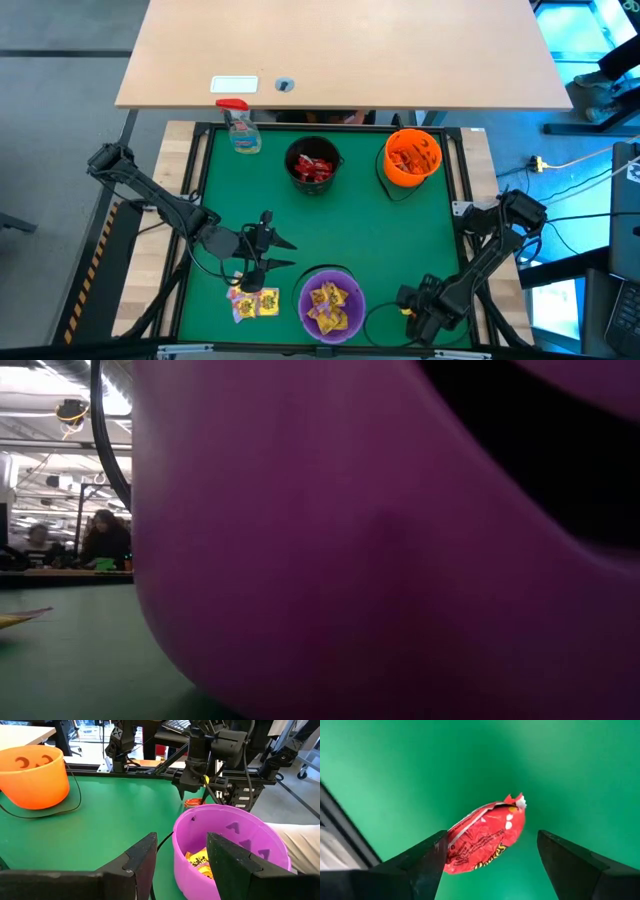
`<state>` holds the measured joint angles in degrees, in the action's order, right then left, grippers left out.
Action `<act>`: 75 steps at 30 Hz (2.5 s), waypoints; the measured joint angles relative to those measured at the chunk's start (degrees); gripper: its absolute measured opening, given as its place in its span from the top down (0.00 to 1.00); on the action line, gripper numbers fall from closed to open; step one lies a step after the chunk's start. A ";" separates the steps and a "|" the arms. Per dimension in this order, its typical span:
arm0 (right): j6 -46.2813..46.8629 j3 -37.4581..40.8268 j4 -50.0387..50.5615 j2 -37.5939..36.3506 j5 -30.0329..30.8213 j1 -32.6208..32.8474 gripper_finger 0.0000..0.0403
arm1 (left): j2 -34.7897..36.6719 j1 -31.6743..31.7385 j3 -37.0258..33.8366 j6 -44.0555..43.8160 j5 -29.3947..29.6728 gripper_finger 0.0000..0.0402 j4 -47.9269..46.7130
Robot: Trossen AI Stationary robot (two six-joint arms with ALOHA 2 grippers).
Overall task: Sort candy
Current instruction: Put the orange chocolate into the orange bucket
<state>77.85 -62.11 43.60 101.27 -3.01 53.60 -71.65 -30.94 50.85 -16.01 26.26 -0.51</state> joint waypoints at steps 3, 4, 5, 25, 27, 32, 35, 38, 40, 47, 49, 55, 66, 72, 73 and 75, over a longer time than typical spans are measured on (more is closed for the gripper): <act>0.23 0.00 0.88 0.00 0.02 0.00 0.25 | 0.00 0.00 0.00 0.00 0.00 0.60 0.04; 0.63 0.00 1.21 0.00 0.00 0.00 0.25 | 0.00 0.00 0.00 -0.02 0.00 0.60 0.06; 1.28 0.00 1.61 0.00 0.00 0.00 0.25 | 0.00 0.00 0.00 -0.02 0.00 0.60 0.10; 1.84 0.00 4.84 0.00 0.00 0.00 0.43 | 0.00 0.00 0.00 -0.13 0.00 0.60 0.13; 1.52 0.00 4.87 0.00 0.00 0.00 0.49 | 0.00 0.00 0.00 -0.13 0.01 0.60 0.13; 1.19 -0.02 5.08 -0.04 -0.23 0.00 0.64 | 0.01 0.00 0.00 -0.13 0.00 0.60 0.14; 1.00 -0.02 5.07 -0.04 -0.68 0.00 0.70 | 0.00 0.00 0.00 -0.13 0.02 0.60 0.15; 0.41 -0.02 5.06 -0.11 -0.87 0.00 0.75 | 0.00 0.00 0.00 -0.13 0.02 0.60 0.15; -0.10 -0.09 5.11 -0.11 -1.09 0.00 0.77 | 0.00 0.00 0.00 -0.20 0.02 0.60 0.17; -0.29 -0.24 5.12 -0.12 -1.14 0.00 0.82 | 0.00 0.00 0.00 -0.30 0.02 0.60 0.20; -0.28 -0.24 5.12 -0.13 -1.09 0.00 0.83 | 0.01 0.00 0.00 -0.35 0.02 0.60 0.22; -0.32 -0.24 6.08 -1.56 2.27 0.00 0.83 | 0.00 0.00 0.00 -0.42 0.02 0.60 0.30; 0.19 -0.24 10.70 -7.33 10.94 0.00 0.83 | 0.00 0.00 0.00 -0.44 0.02 0.60 1.25; 2.66 -0.24 9.07 -7.67 11.07 0.00 0.81 | 0.00 0.01 0.00 -1.38 0.02 0.60 1.27; 2.78 -0.24 8.06 -7.67 10.60 0.00 0.80 | 0.00 0.00 0.00 -1.46 0.02 0.60 1.27; 2.75 -0.24 6.12 -7.67 10.31 0.00 0.75 | 0.00 0.00 0.00 -1.46 0.02 0.60 1.27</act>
<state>80.60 -62.35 49.72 93.60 7.30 53.60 -71.66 -30.94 50.85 -17.47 26.28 0.75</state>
